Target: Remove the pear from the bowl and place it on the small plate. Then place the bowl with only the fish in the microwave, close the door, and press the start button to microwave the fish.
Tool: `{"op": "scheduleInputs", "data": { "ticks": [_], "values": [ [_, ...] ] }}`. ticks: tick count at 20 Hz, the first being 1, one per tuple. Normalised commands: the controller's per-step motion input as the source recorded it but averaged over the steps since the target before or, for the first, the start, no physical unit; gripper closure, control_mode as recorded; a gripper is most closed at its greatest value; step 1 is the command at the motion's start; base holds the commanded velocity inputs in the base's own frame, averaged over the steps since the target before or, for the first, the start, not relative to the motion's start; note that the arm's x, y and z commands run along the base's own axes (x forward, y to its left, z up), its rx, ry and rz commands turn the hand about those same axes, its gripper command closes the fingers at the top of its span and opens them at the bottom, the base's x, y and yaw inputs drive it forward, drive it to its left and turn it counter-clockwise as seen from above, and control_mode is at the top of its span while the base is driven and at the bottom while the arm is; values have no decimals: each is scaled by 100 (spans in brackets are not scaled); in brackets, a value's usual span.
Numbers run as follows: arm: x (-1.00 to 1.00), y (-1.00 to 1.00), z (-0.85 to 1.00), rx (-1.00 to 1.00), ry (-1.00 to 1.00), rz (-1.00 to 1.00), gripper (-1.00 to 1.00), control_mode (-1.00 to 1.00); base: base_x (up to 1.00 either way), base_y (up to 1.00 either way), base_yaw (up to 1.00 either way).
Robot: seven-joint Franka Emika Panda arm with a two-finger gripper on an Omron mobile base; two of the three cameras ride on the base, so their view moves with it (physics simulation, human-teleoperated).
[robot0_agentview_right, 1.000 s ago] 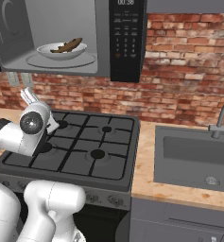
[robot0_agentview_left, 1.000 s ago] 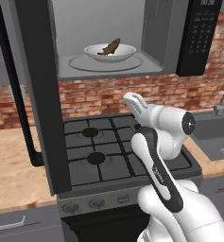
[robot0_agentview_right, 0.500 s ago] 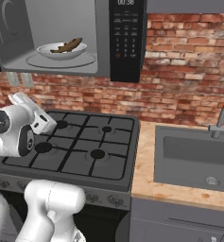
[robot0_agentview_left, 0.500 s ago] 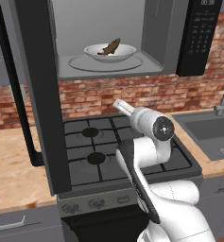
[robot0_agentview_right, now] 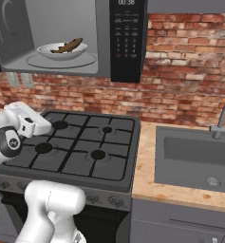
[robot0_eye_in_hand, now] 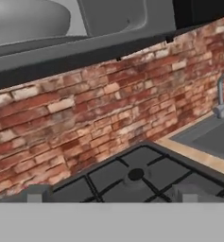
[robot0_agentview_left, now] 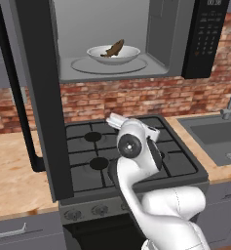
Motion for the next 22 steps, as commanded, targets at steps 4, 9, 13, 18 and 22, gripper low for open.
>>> {"op": "scheduleInputs", "data": {
  "ticks": [4, 9, 13, 18, 22],
  "values": [
    [-8, 7, -11, -31, -3, -23, -100, -100, 0, 0, 0],
    [-33, 45, 11, -32, -14, -22, -100, -100, 0, 0, 0],
    [-21, 68, 23, -27, -10, -20, -100, -100, 0, 0, 0],
    [-17, 66, 16, -21, -10, -9, -100, -100, 0, 0, 0],
    [-37, 69, 36, -13, -25, -1, -100, -100, 0, 0, 0]
  ]
}}
